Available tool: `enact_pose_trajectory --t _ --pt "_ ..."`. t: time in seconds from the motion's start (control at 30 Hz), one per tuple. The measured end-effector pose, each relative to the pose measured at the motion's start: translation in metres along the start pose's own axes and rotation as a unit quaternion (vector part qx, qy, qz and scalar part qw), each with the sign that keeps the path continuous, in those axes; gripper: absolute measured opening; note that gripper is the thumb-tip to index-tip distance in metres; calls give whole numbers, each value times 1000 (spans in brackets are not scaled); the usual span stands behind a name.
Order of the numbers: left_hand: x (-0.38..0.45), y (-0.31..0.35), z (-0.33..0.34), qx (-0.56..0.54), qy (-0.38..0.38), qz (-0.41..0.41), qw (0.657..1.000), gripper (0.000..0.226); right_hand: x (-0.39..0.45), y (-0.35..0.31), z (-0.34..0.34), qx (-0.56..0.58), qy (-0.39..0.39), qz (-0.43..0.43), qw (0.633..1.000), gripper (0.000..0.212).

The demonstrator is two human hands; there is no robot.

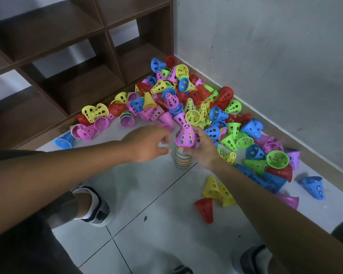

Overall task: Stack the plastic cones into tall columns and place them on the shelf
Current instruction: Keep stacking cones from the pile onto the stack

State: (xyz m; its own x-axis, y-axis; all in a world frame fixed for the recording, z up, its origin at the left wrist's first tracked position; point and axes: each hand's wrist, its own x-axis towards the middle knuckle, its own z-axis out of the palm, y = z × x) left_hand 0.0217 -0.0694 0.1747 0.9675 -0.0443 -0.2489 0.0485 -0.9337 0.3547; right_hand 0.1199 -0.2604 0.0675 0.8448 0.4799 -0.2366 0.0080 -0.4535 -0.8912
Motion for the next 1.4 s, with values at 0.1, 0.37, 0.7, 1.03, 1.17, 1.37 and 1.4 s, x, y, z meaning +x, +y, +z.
enact_pose_trajectory --t 0.1,0.37,0.7,1.03,1.17,1.37,1.4 --pt "3 10 17 -24 -4 -3 1000 23 -7 9 -15 -6 -14 29 999 82" --pt "24 40 98 -123 -17 -5 992 19 -33 73 -68 -96 28 107 989 49" --pt "47 77 211 -172 -130 -50 975 73 -70 141 -92 -256 -59 190 946 64" --pt "46 78 269 -138 -199 -32 970 90 -81 148 -92 -448 -67 132 882 70" --pt "46 79 276 -155 -185 -26 970 90 -100 161 -91 -488 -49 123 863 73" --pt "46 80 287 -187 -158 -32 969 88 -110 168 -95 -529 8 133 838 79" --pt "46 81 287 -197 -151 -33 968 87 -112 170 -95 -517 9 150 843 80"
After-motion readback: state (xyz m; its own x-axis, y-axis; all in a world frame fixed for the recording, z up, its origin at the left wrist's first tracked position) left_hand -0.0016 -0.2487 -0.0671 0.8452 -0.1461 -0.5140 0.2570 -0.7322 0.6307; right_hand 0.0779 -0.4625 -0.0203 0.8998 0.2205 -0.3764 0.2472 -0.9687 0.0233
